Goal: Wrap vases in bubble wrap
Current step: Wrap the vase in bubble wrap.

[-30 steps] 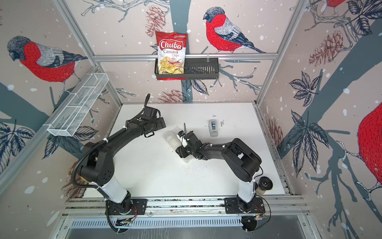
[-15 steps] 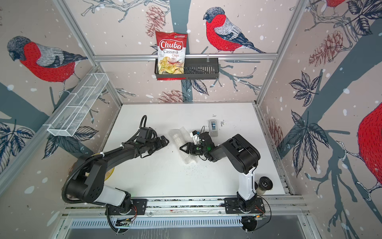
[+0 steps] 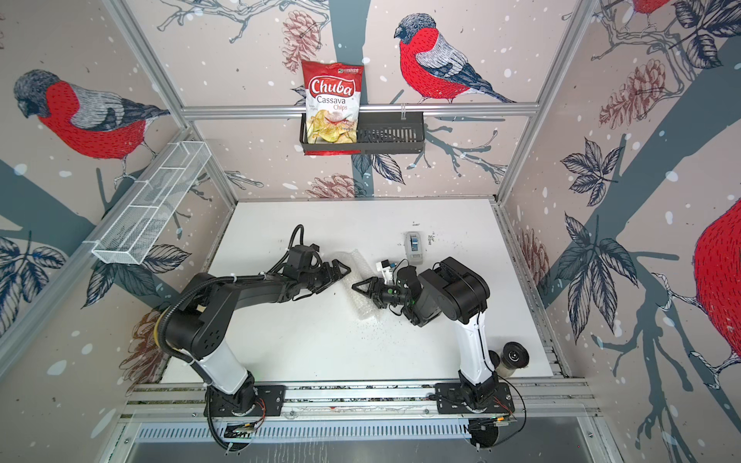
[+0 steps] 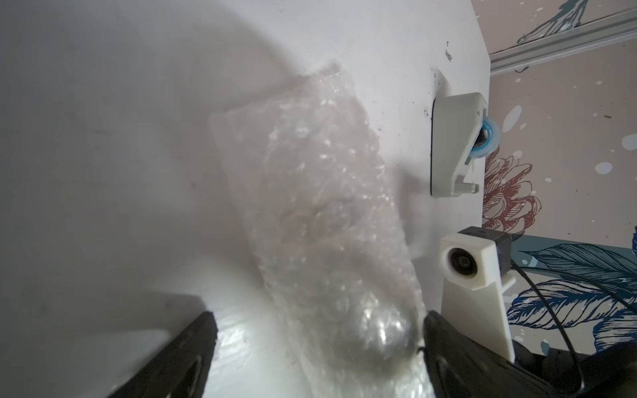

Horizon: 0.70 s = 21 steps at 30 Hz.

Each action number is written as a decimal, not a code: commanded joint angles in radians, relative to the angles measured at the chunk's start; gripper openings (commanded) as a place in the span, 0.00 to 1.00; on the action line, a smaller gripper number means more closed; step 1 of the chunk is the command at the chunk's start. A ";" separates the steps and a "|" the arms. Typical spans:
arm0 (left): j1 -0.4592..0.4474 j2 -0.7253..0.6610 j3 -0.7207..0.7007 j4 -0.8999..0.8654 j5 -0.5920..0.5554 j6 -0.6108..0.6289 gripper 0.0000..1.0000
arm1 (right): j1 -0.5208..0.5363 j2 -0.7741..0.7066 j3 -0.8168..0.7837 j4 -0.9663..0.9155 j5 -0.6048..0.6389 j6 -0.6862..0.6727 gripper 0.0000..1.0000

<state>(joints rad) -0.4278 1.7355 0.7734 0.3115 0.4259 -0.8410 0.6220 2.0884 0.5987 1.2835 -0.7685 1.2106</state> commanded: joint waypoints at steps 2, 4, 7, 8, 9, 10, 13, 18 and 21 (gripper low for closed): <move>-0.018 0.030 0.011 0.035 0.002 -0.038 0.92 | 0.005 0.008 -0.001 -0.022 -0.029 0.005 0.58; -0.026 0.039 0.001 0.080 0.015 -0.065 0.91 | 0.008 0.015 0.004 -0.021 -0.030 0.000 0.57; -0.036 0.058 -0.021 0.164 0.034 -0.113 0.90 | 0.014 0.024 0.013 -0.019 -0.023 -0.002 0.57; -0.039 0.064 -0.027 0.187 0.036 -0.128 0.90 | 0.018 0.028 0.018 -0.021 -0.024 -0.005 0.57; -0.041 0.070 -0.029 0.197 0.036 -0.134 0.89 | 0.022 0.030 0.023 -0.021 -0.022 -0.005 0.57; -0.043 0.075 -0.029 0.201 0.034 -0.139 0.89 | 0.026 0.033 0.028 -0.021 -0.020 -0.005 0.57; -0.048 0.081 -0.021 0.183 0.015 -0.134 0.87 | 0.037 0.040 0.038 -0.023 -0.017 -0.006 0.57; -0.053 0.074 0.019 0.019 -0.080 -0.080 0.79 | 0.039 0.047 0.038 -0.040 -0.011 -0.025 0.57; -0.059 0.070 0.044 -0.072 -0.148 -0.051 0.74 | 0.039 0.048 0.041 -0.065 -0.009 -0.048 0.57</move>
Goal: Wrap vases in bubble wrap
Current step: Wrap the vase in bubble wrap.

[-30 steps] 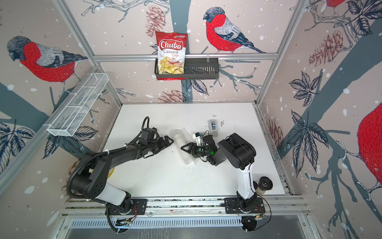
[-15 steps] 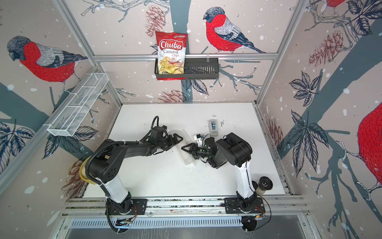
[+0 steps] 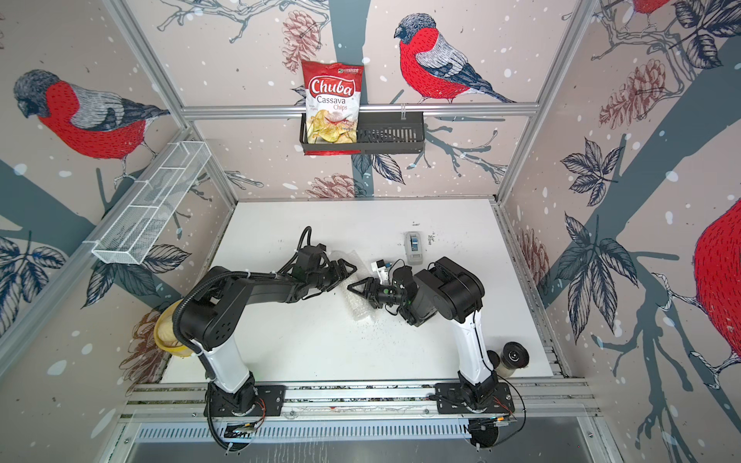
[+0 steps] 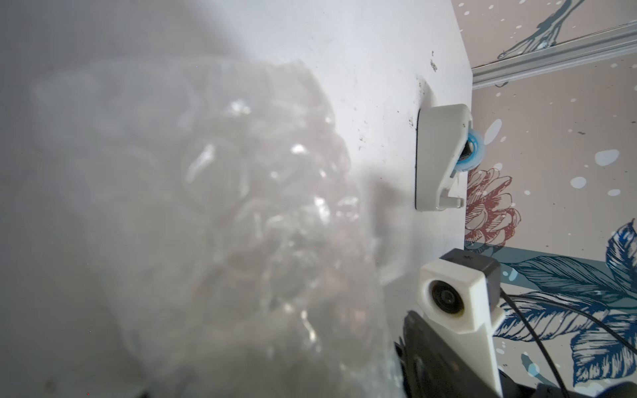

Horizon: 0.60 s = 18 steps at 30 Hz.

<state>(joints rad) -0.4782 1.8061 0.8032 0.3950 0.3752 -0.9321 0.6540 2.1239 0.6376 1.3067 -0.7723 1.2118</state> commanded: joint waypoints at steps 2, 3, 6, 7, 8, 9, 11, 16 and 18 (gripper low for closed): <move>-0.014 0.001 0.032 -0.212 -0.143 0.056 0.71 | 0.005 0.009 0.005 -0.109 -0.004 -0.066 0.57; -0.016 0.002 0.039 -0.232 -0.162 0.062 0.69 | 0.006 0.008 0.006 -0.119 -0.003 -0.072 0.57; -0.032 0.012 0.070 -0.307 -0.233 0.079 0.65 | 0.006 -0.002 0.011 -0.161 0.005 -0.102 0.57; -0.039 0.020 0.085 -0.332 -0.253 0.084 0.64 | 0.006 -0.008 0.012 -0.177 0.007 -0.113 0.58; -0.046 0.030 0.099 -0.352 -0.269 0.087 0.63 | 0.006 -0.015 0.013 -0.197 0.011 -0.127 0.58; -0.051 0.038 0.109 -0.369 -0.283 0.091 0.62 | 0.007 -0.022 0.015 -0.217 0.014 -0.140 0.60; -0.061 0.058 0.136 -0.402 -0.305 0.096 0.60 | 0.006 -0.044 0.024 -0.289 0.029 -0.187 0.70; -0.074 0.085 0.170 -0.460 -0.346 0.099 0.58 | 0.008 -0.148 0.043 -0.560 0.125 -0.364 0.97; -0.077 0.090 0.175 -0.471 -0.351 0.099 0.58 | 0.010 -0.201 0.052 -0.681 0.183 -0.439 1.00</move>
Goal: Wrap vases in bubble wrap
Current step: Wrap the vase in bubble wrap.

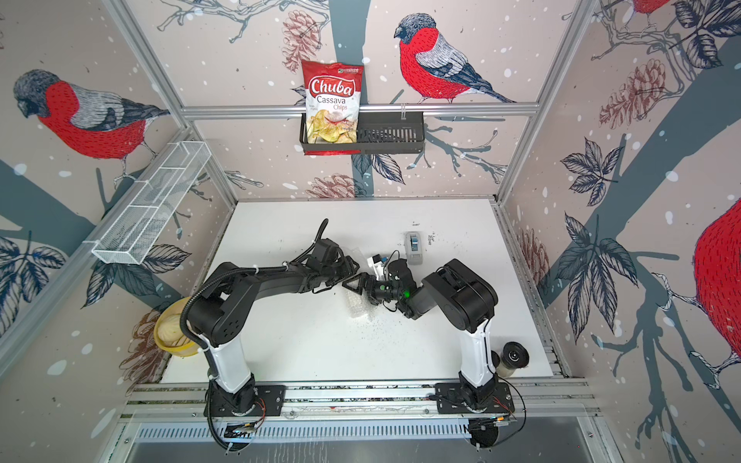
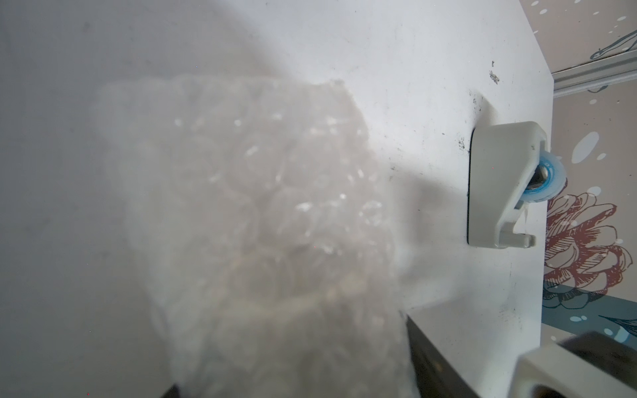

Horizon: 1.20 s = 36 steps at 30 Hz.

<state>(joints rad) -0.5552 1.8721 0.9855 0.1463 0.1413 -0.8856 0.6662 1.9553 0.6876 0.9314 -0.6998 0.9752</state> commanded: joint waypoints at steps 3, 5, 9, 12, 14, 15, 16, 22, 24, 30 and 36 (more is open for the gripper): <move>-0.001 0.027 0.000 -0.234 -0.121 0.049 0.58 | -0.003 -0.123 0.007 -0.449 0.203 -0.293 1.00; -0.002 0.024 0.002 -0.239 -0.123 0.050 0.58 | -0.001 -0.179 0.015 -0.537 0.275 -0.342 1.00; -0.002 0.034 0.007 -0.256 -0.119 0.046 0.58 | 0.024 -0.296 0.023 -0.681 0.449 -0.435 1.00; -0.011 0.048 0.040 -0.276 -0.118 0.038 0.58 | 0.102 -0.356 0.057 -0.765 0.651 -0.508 1.00; -0.015 0.056 0.046 -0.283 -0.120 0.032 0.58 | 0.156 -0.355 0.095 -0.792 0.731 -0.530 1.00; -0.017 0.059 0.050 -0.286 -0.118 0.027 0.58 | 0.185 -0.344 0.118 -0.803 0.770 -0.536 1.00; -0.017 0.061 0.051 -0.287 -0.118 0.023 0.58 | 0.212 -0.329 0.140 -0.811 0.801 -0.538 1.00; -0.017 0.064 0.048 -0.284 -0.103 0.000 0.59 | 0.323 -0.251 0.221 -0.836 0.974 -0.525 1.00; -0.017 0.065 0.048 -0.284 -0.100 -0.010 0.59 | 0.349 -0.228 0.232 -0.832 1.007 -0.520 1.00; -0.017 0.069 0.050 -0.284 -0.092 -0.027 0.59 | 0.382 -0.143 0.273 -0.834 1.052 -0.517 0.99; -0.017 0.078 0.053 -0.292 -0.087 -0.029 0.59 | 0.381 -0.095 0.300 -0.840 1.062 -0.533 0.91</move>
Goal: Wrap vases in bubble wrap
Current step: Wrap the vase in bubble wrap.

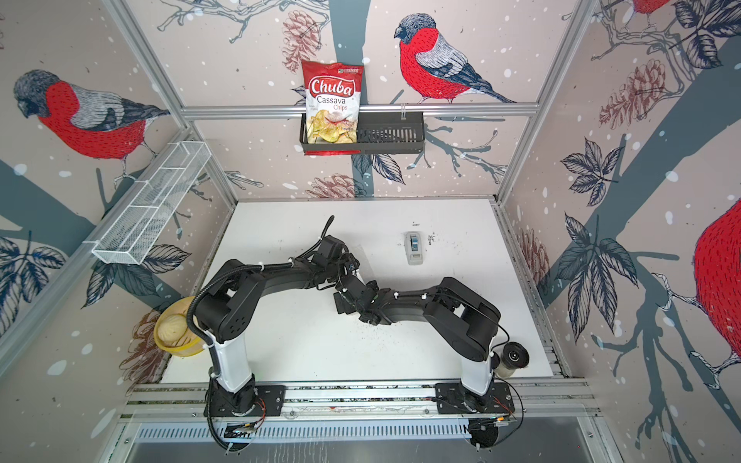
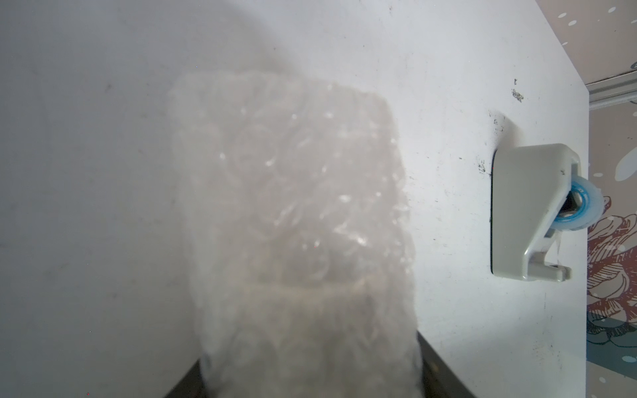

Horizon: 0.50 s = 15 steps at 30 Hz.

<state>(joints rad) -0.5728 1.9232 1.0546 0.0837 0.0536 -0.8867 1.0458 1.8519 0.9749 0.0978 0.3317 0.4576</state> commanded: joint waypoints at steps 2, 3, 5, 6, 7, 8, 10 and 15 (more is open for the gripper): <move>0.001 0.027 -0.016 -0.231 0.001 -0.031 0.60 | 0.001 0.017 0.024 -0.013 0.031 -0.019 0.82; 0.002 0.026 -0.016 -0.235 0.002 -0.032 0.60 | 0.001 0.022 0.031 -0.019 0.031 -0.022 0.80; 0.005 0.026 -0.012 -0.244 0.002 -0.034 0.61 | 0.001 0.033 0.043 -0.030 0.033 -0.027 0.75; 0.007 0.026 -0.009 -0.251 0.002 -0.034 0.62 | 0.001 0.035 0.047 -0.035 0.034 -0.031 0.74; 0.009 0.024 -0.006 -0.258 0.002 -0.036 0.64 | -0.001 0.033 0.046 -0.036 0.031 -0.033 0.71; 0.014 0.020 -0.007 -0.260 0.002 -0.036 0.65 | -0.001 0.031 0.044 -0.035 0.029 -0.036 0.68; 0.023 0.007 -0.010 -0.259 0.007 -0.041 0.72 | -0.005 0.024 0.040 -0.036 0.019 -0.041 0.66; 0.057 -0.039 -0.011 -0.267 0.019 -0.039 0.85 | -0.039 -0.008 -0.003 0.002 -0.095 -0.054 0.61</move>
<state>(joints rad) -0.5346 1.8870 1.0557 0.0586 0.0826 -0.9096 1.0245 1.8626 0.9901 0.0776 0.3161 0.4183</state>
